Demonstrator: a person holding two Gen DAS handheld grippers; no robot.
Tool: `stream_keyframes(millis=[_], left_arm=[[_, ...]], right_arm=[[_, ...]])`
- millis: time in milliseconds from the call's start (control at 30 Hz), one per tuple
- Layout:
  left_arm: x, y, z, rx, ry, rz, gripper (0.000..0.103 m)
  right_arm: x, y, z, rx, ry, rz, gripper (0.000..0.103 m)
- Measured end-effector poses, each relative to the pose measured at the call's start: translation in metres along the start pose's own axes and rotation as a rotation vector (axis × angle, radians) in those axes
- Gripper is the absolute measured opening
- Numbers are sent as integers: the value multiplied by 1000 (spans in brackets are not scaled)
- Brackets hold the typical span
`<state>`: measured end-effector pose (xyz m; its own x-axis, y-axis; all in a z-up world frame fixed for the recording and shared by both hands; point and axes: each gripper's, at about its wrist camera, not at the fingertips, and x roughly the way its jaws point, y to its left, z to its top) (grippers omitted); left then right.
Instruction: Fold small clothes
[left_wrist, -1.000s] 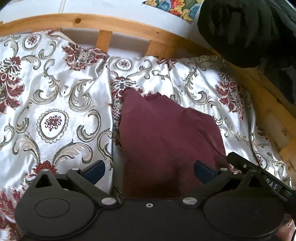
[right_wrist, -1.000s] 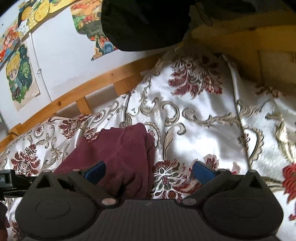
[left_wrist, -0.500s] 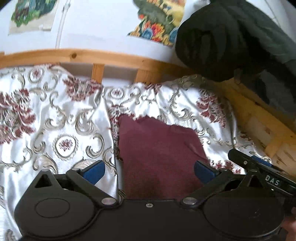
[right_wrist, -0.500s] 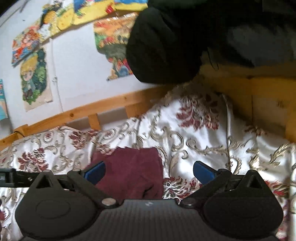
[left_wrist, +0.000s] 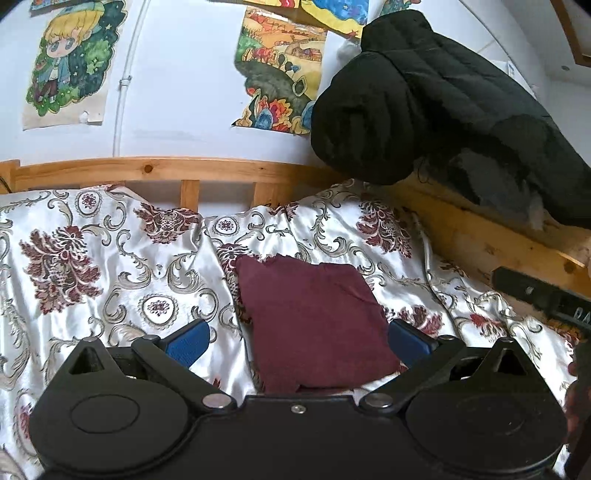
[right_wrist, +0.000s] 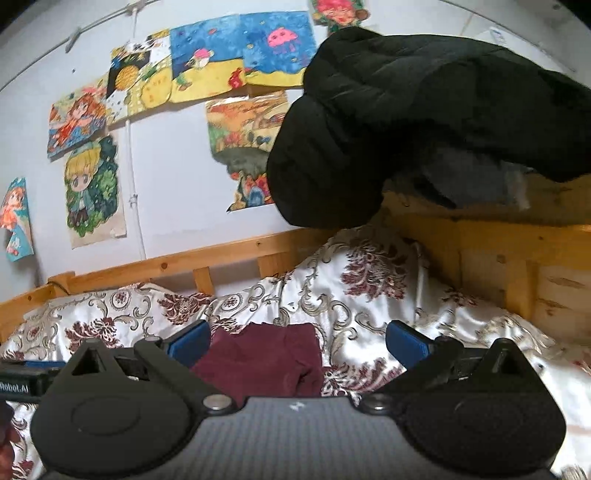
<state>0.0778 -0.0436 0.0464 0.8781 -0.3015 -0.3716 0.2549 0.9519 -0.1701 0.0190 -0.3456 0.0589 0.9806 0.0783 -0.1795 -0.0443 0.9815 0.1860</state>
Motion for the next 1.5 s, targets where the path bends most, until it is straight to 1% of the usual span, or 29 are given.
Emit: stream_keyframes(millis=[200, 333, 433, 533, 700, 1067, 1500], left_arm=[[-21, 11, -13, -41, 9, -6, 102], [-33, 14, -26, -20, 8, -3, 102], [-36, 14, -35, 5, 20, 0, 102], [-35, 18, -40, -6, 33, -2, 102], [-29, 22, -43, -31, 61, -6, 102], [-24, 24, -48, -34, 90, -8, 102], [-25, 22, -49, -37, 89, -10, 102]], right_arm=[[-29, 3, -5, 54, 24, -9, 103], [-41, 9, -15, 51, 65, -15, 103], [-44, 14, -20, 44, 90, -28, 103], [-43, 16, -24, 39, 113, -38, 103], [-30, 20, -33, 8, 200, -60, 103], [-27, 21, -36, 15, 216, -58, 103], [-27, 20, -35, 20, 219, -58, 103]])
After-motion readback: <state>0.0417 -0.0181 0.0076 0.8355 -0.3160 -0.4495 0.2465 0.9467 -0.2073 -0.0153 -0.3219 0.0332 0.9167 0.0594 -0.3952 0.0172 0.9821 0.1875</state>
